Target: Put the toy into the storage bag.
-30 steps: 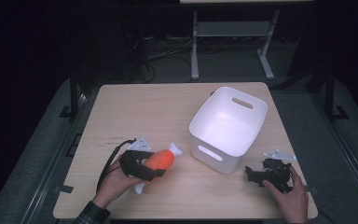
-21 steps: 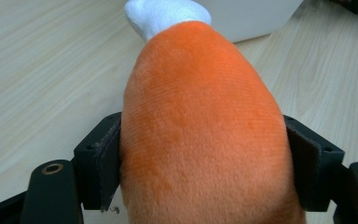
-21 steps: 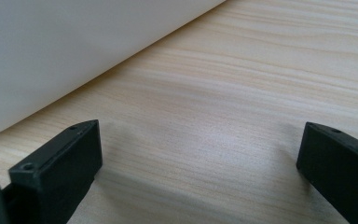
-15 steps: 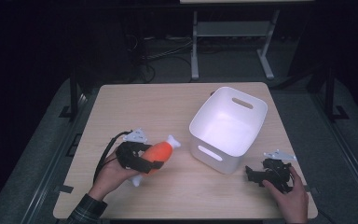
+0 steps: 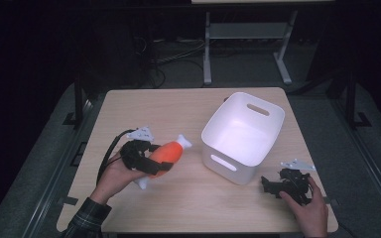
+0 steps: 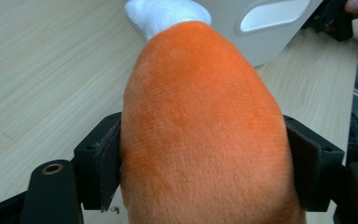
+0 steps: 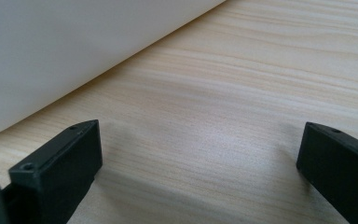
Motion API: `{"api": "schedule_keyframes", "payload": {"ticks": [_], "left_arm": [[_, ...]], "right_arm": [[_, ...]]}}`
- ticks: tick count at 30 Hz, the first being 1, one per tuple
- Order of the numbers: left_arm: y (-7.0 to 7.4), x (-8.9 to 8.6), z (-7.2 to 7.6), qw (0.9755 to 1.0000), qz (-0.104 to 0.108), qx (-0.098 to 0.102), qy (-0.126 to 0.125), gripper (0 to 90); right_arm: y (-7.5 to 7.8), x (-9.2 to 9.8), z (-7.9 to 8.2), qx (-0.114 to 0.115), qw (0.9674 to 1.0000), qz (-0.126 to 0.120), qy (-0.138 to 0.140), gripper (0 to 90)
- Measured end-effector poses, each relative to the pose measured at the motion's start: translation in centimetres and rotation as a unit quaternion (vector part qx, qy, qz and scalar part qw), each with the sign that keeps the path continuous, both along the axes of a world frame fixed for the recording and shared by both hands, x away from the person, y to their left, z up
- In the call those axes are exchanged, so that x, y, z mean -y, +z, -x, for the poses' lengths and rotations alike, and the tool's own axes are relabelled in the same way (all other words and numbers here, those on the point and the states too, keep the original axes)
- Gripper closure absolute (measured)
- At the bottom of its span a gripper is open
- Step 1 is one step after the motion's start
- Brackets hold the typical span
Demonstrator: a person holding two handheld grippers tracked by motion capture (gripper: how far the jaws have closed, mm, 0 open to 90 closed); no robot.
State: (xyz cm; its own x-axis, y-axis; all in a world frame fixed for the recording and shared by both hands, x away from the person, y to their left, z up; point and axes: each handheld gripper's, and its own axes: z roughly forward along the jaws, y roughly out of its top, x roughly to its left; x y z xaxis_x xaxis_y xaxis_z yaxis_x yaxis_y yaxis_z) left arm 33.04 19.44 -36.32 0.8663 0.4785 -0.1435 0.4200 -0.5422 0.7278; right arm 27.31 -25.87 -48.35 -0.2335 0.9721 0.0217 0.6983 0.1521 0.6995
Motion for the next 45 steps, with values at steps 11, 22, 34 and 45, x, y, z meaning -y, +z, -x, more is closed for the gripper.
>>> {"api": "schedule_keyframes", "payload": {"ticks": [11,22,34,45], "left_arm": [[1.8,0.5,-1.1,0.9999,0.006,0.007,-0.008,23.6],[3.4,1.4,-2.3,0.9998,0.006,0.009,-0.015,23.6],[4.7,2.2,-3.4,0.9997,0.016,0.012,-0.015,23.6],[5.7,3.5,-4.5,0.9995,0.016,0.016,-0.021,23.6]], "right_arm": [[0.0,0.0,0.0,-0.001,1.0000,-0.001,-0.001,0.0],[0.0,0.0,0.0,-0.001,1.0000,-0.001,-0.001,0.0],[0.0,0.0,0.0,-0.001,1.0000,-0.001,-0.001,0.0],[0.0,0.0,0.0,-0.001,1.0000,-0.001,-0.001,0.0]]}}
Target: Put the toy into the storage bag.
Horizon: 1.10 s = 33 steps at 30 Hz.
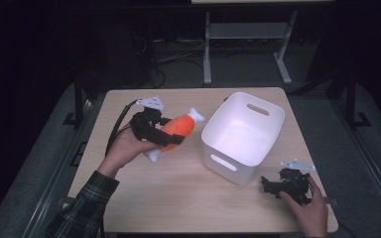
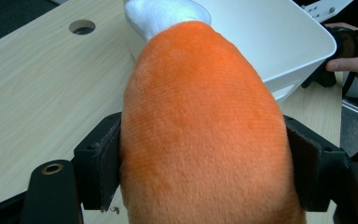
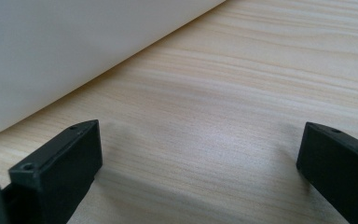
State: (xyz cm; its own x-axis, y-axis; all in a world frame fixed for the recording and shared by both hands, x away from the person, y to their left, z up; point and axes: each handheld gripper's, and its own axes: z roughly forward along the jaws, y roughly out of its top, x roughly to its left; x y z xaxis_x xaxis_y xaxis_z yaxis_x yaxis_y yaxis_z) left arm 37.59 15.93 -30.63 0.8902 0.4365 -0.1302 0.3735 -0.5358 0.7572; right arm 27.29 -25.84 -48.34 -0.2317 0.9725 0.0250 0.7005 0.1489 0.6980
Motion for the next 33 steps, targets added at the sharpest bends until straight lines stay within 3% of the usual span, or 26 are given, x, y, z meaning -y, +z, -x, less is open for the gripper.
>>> {"api": "schedule_keyframes", "payload": {"ticks": [33], "left_arm": [[1.5,5.6,-2.7,0.9997,0.009,0.005,-0.022,23.6]], "right_arm": [[0.0,0.0,0.0,0.000,1.0000,-0.001,0.000,0.0]]}}
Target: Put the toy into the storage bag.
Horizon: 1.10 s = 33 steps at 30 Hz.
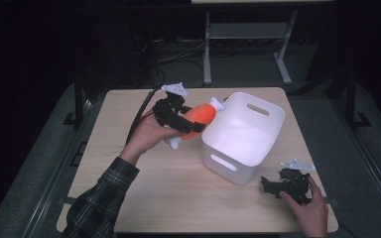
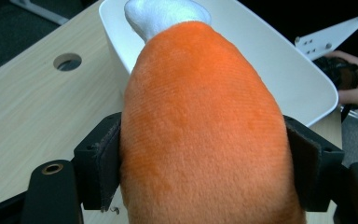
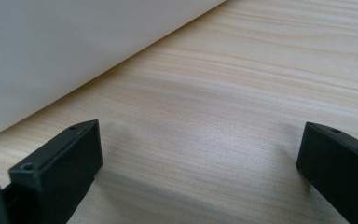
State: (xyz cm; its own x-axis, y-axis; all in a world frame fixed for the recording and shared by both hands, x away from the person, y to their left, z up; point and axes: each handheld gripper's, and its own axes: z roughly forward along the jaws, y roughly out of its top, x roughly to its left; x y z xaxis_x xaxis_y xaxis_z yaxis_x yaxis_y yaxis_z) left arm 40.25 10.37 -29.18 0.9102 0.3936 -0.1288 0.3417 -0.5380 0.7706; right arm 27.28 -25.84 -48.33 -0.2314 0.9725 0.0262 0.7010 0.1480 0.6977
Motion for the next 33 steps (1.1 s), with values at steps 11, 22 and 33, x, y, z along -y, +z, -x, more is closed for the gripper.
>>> {"api": "schedule_keyframes", "payload": {"ticks": [11,22,33], "left_arm": [[0.0,2.3,-1.1,1.0000,0.000,0.002,-0.007,23.6],[0.3,4.4,-2.1,1.0000,0.000,0.005,-0.005,23.6],[-0.2,6.7,-2.7,1.0000,0.000,0.003,-0.006,23.6]], "right_arm": [[0.0,0.0,0.0,0.000,1.0000,0.000,0.000,0.0],[0.0,0.0,0.0,0.000,1.0000,0.000,0.000,0.0],[0.0,0.0,0.0,0.000,1.0000,0.001,0.000,0.0]]}}
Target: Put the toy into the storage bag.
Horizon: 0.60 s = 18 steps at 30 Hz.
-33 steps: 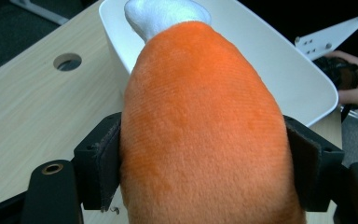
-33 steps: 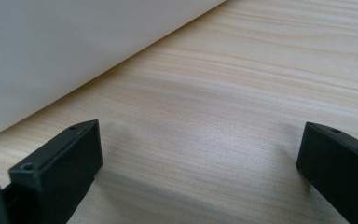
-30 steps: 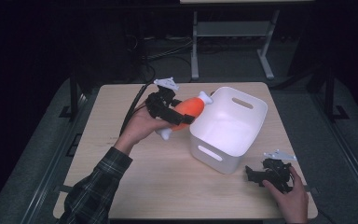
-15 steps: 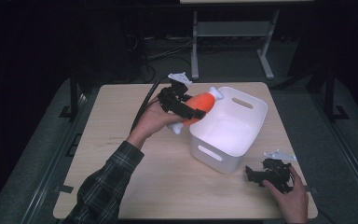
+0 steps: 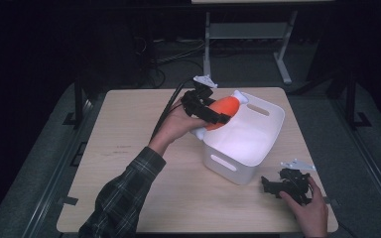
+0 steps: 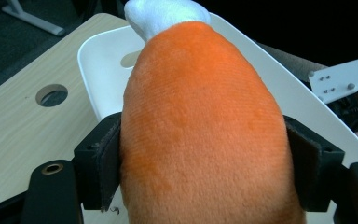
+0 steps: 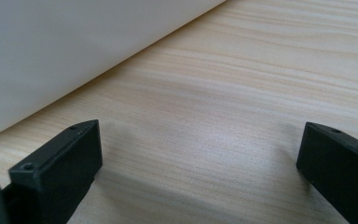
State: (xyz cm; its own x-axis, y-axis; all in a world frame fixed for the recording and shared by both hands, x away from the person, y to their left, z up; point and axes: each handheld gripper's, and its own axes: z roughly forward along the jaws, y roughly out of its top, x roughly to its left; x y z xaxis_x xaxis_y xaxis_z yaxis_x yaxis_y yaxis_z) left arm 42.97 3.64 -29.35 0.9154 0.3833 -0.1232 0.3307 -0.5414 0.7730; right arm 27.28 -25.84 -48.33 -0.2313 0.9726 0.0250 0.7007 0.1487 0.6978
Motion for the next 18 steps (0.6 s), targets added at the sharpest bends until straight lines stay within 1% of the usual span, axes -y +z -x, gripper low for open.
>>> {"api": "schedule_keyframes", "payload": {"ticks": [8,10,13,15,18], "left_arm": [[-0.8,1.5,-0.2,1.0000,-0.003,0.001,0.002,23.6],[-1.0,1.8,-0.2,1.0000,0.001,-0.002,0.003,23.6],[-1.3,2.4,-0.2,1.0000,-0.003,-0.002,-0.001,23.5],[-1.4,2.7,-0.1,1.0000,0.001,-0.004,-0.001,23.5],[-2.0,3.5,0.0,0.9999,-0.013,0.001,-0.005,23.3]], "right_arm": [[0.0,0.0,0.0,0.000,1.0000,0.000,0.000,0.0],[0.0,0.0,0.0,0.000,1.0000,0.000,0.000,0.0],[0.0,0.0,0.0,0.000,1.0000,0.000,0.000,0.0],[0.0,0.0,0.0,0.000,1.0000,0.000,0.000,0.0],[0.0,0.0,0.0,0.000,1.0000,0.000,0.000,0.0]]}}
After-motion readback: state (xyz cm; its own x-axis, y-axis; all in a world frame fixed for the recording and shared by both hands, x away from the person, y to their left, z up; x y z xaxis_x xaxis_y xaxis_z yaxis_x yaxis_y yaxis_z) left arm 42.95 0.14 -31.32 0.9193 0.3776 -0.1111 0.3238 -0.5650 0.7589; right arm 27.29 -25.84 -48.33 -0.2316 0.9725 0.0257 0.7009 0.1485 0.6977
